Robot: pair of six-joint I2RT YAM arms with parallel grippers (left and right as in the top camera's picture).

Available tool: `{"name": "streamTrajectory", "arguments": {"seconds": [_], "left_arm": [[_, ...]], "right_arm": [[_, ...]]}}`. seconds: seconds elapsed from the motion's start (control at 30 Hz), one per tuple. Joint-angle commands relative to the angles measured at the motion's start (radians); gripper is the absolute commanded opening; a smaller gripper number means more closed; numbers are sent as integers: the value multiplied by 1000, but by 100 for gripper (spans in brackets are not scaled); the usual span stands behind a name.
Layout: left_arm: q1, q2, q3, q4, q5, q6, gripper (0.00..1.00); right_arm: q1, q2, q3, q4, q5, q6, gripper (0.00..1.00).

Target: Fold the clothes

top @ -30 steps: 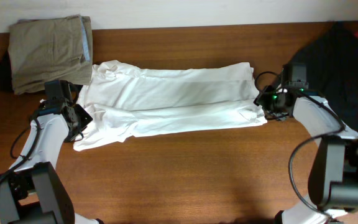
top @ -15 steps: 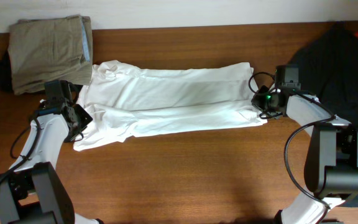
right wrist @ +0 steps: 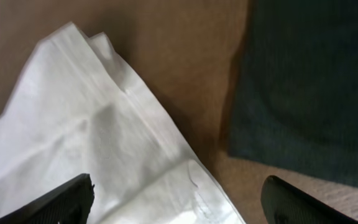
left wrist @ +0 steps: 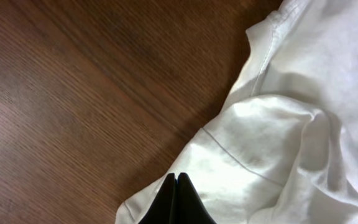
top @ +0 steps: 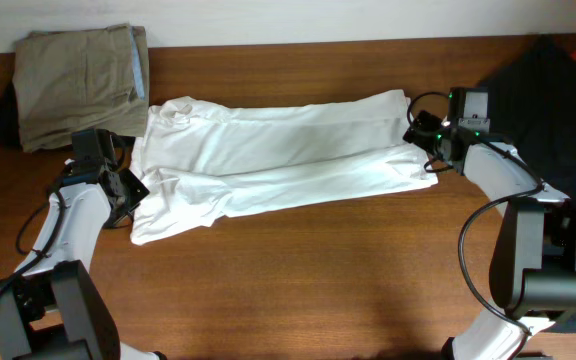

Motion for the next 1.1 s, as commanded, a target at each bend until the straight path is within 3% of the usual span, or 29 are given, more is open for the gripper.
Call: {"name": "streamTrajectory", "arguments": {"seconds": [0.0,0.07,0.1,0.13,0.23,0.47,0.6,0.73,0.83,0.87,1.07], "left_arm": [[1,-55,1,0,120,100,1],[-24,-137,1,-5,240,113,2],[-52,-163,1,-23,278,113,7],[-112,-174,1,-74,293,113,35],[-193,-149,1,-160,293,97,61],[-222,23,1,-145,183,19,63],[-222,75,1,-77,176,19,60],[-222,88,1,-35,176,18,45],[-222,88,1,2,176,19,7],[-222,88,1,9,176,19,0],[-220,88,34,97,237,18,0]], "right_arm": [[5,-75,182,-220,-29,-33,93],[5,-83,288,-345,-214,-32,95],[6,-83,291,-344,-305,-29,95],[7,-78,287,-346,-428,-20,95],[30,-75,287,-383,-455,-21,96],[50,-75,286,-409,-422,-37,96],[50,-75,286,-409,-422,-37,96],[50,-75,286,-409,-422,-37,96],[50,-75,286,-409,-421,-48,96],[50,-75,286,-409,-421,-48,96],[50,-75,286,-409,-418,-51,96]]}}
